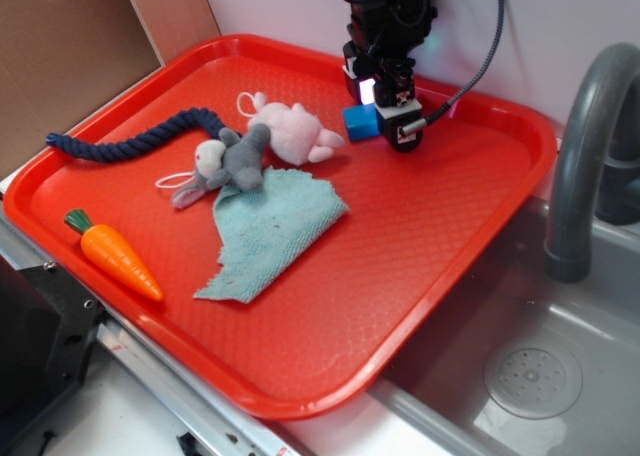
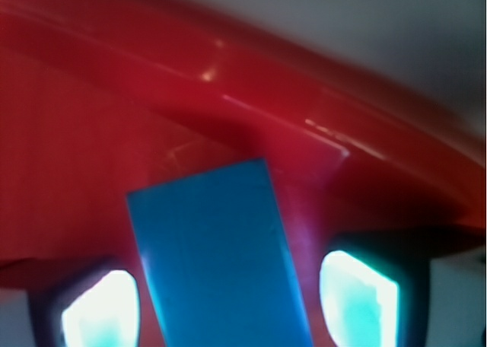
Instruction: Grab the blue block.
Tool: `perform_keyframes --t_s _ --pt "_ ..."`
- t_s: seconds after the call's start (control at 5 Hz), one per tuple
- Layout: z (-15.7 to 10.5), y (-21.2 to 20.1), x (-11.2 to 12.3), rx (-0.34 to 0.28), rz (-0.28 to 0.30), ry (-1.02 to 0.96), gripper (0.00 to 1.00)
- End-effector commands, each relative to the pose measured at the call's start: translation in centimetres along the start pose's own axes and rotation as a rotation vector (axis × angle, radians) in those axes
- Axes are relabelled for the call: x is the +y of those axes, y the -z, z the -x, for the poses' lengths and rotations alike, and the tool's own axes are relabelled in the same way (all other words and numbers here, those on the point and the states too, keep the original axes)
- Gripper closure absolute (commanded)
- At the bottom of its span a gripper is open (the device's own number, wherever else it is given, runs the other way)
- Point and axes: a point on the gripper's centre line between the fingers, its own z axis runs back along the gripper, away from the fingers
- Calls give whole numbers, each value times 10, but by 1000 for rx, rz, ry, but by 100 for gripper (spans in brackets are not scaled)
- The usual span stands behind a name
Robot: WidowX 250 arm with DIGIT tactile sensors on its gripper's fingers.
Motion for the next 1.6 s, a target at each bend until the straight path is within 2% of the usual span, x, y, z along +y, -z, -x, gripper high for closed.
perform_keyframes --t_s 0.0,0.2,0.4,0.6,0.8,1.2,1.4 --pt "-7 3 3 -27 -50 4 100" --pt "-2 -5 0 -26 -58 -14 100" --pt "14 -41 -1 9 -37 -265 100" --pt "31 -89 -17 -19 -63 -378 100" --pt "51 -125 -39 -75 -104 -461 100" --pt "97 -158 -61 -129 24 -490 100" --pt "111 -167 -71 -142 -46 -519 100"
